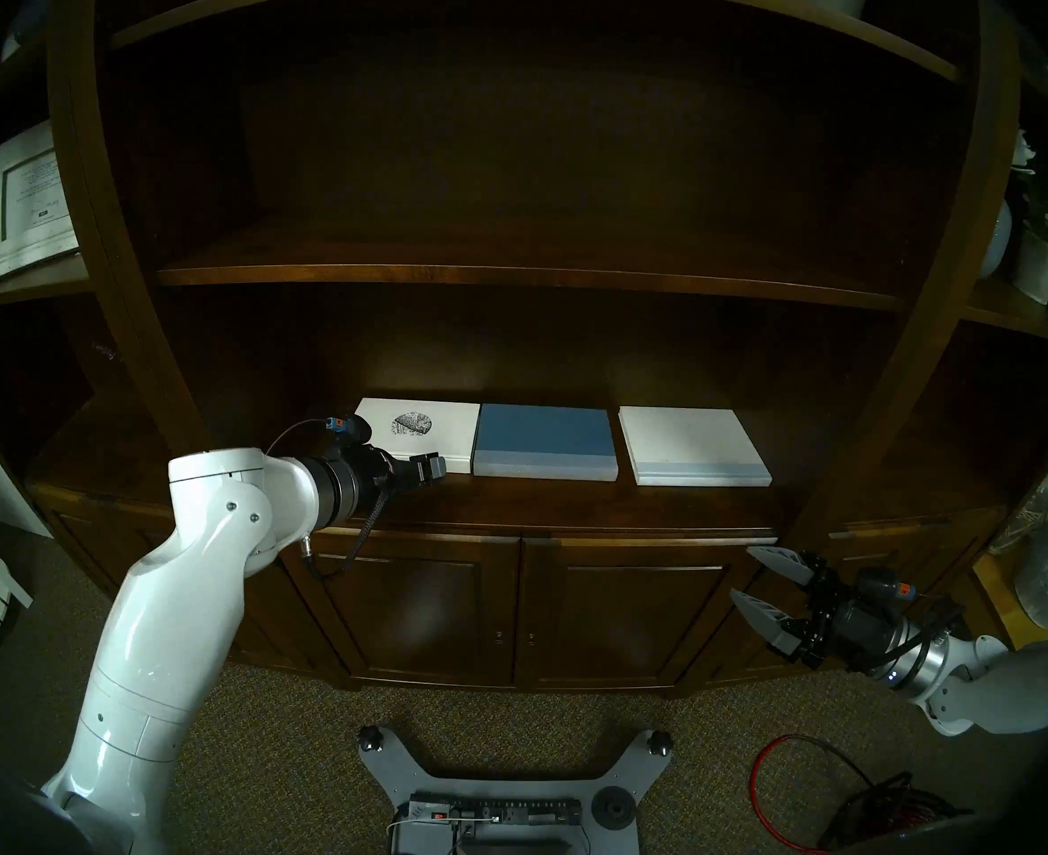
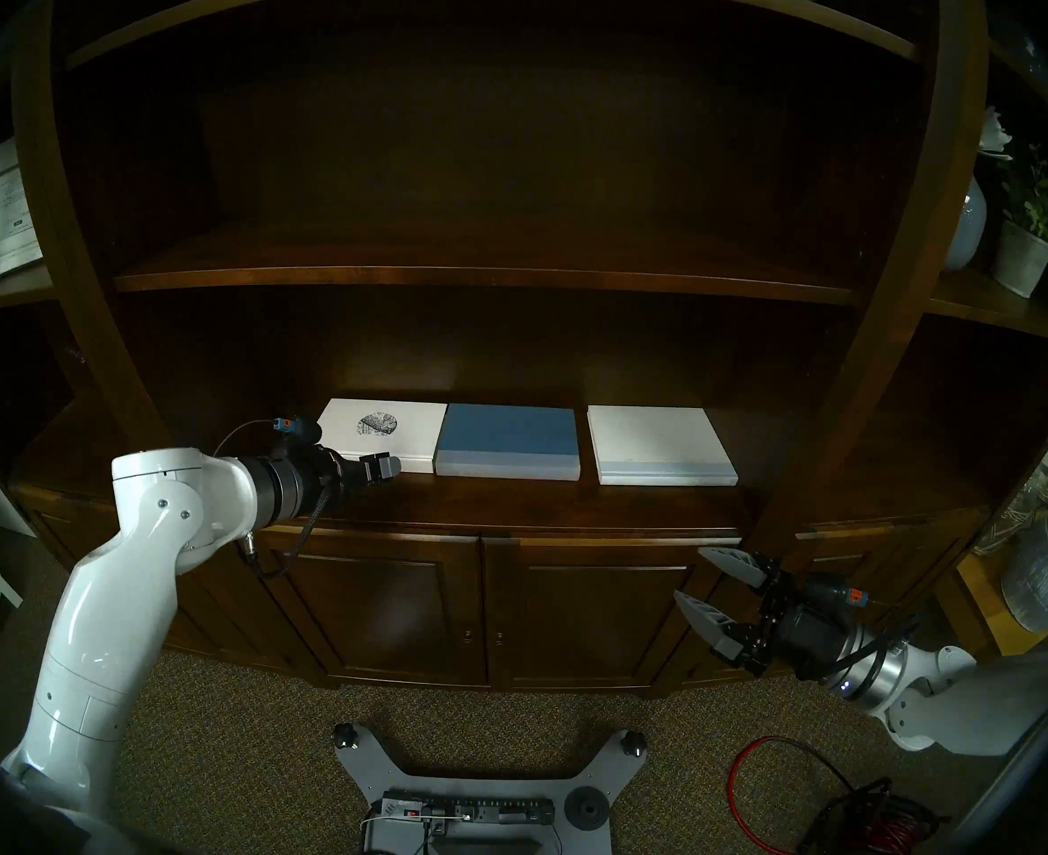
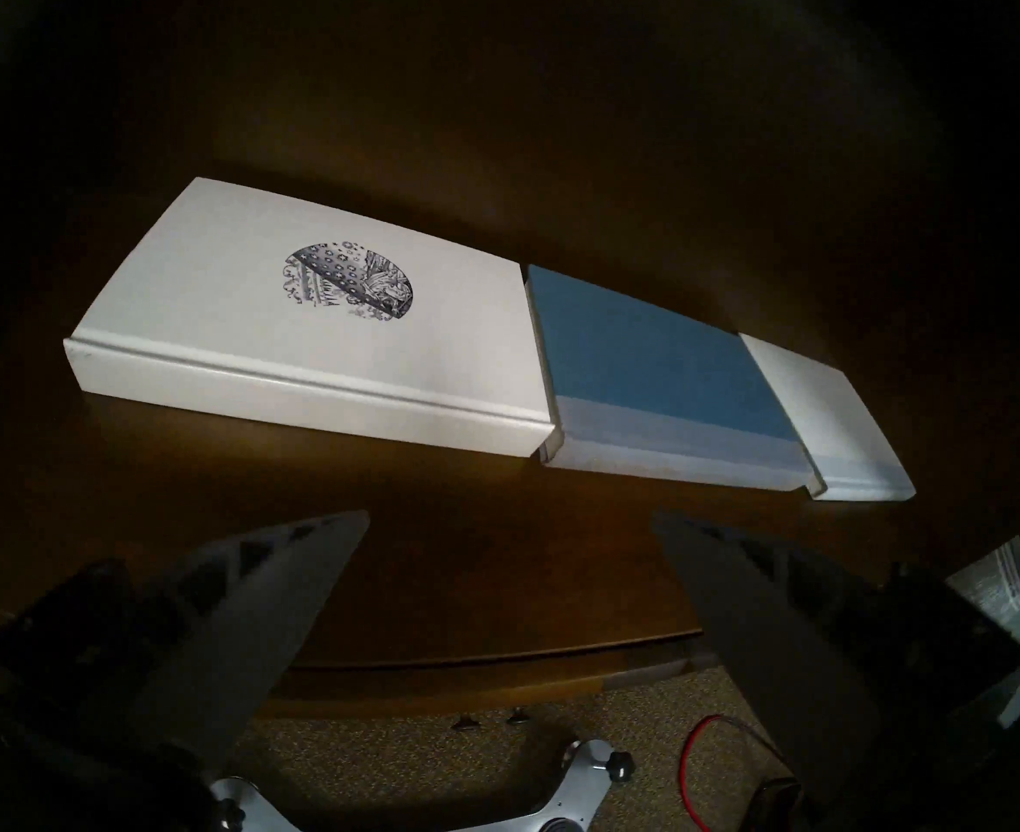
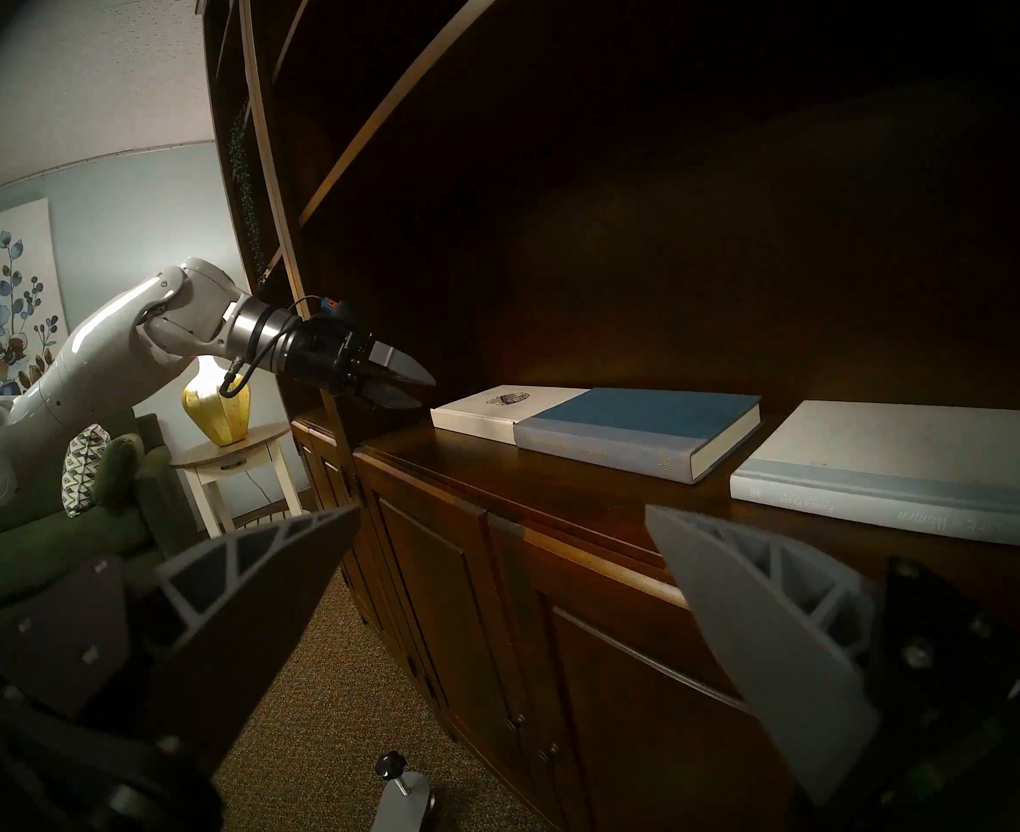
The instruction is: Close the books and align them horizontally on the shelf
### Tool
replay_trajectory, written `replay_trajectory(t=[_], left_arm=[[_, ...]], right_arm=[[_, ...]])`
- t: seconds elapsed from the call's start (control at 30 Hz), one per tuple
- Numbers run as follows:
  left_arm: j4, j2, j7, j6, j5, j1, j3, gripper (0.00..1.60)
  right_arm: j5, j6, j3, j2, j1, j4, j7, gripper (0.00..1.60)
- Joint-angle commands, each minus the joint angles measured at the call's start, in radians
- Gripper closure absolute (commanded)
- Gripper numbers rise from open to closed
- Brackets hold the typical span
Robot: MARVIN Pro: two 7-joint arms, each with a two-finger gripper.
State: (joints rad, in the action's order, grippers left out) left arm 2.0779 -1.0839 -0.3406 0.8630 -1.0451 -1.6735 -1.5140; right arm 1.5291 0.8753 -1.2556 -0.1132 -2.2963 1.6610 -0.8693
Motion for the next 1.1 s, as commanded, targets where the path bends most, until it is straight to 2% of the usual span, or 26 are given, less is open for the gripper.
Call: replay_trajectory(t=[0.0,0.03,0.07,0.17,0.4,0.67,0.83,0.97,1.07], left_arm=[[0.085,-0.003,-0.024,-0.125,0.135,-0.085,0.031,0.0],[0.079,-0.018,-0.022,-0.113,0.157,-0.081,0.031,0.0],[0.069,-0.01,-0.022,-0.147,0.169,-0.079,0.049,0.0],[0.03,-0.004,-0.027,-0.18,0.202,-0.055,0.088,0.0],[-0.068,-0.008,-0.01,-0.186,0.226,0.012,0.14,0.0],[-0.143,-0.01,0.007,-0.184,0.239,0.071,0.154,0.0],[-0.192,-0.015,0.021,-0.191,0.253,0.109,0.141,0.0],[-0.26,-0.014,0.035,-0.192,0.264,0.161,0.158,0.0],[-0.283,-0.022,0.044,-0.199,0.284,0.167,0.163,0.0]], right_arm=[[0.001,0.007,-0.014,0.006,0.013,0.002,-0.001,0.0],[0.001,0.007,-0.014,0.006,0.013,0.002,-0.001,0.0],[0.001,0.007,-0.014,0.006,0.013,0.002,-0.001,0.0],[0.001,0.008,-0.014,0.007,0.013,0.002,-0.001,0.0],[0.001,0.008,-0.014,0.007,0.013,0.002,-0.001,0.0],[0.001,0.007,-0.014,0.006,0.013,0.002,-0.001,0.0],[0.001,0.006,-0.013,0.006,0.013,0.002,-0.001,0.0],[0.001,0.007,-0.013,0.006,0.013,0.002,-0.001,0.0],[0.001,0.007,-0.014,0.006,0.013,0.002,-0.001,0.0]])
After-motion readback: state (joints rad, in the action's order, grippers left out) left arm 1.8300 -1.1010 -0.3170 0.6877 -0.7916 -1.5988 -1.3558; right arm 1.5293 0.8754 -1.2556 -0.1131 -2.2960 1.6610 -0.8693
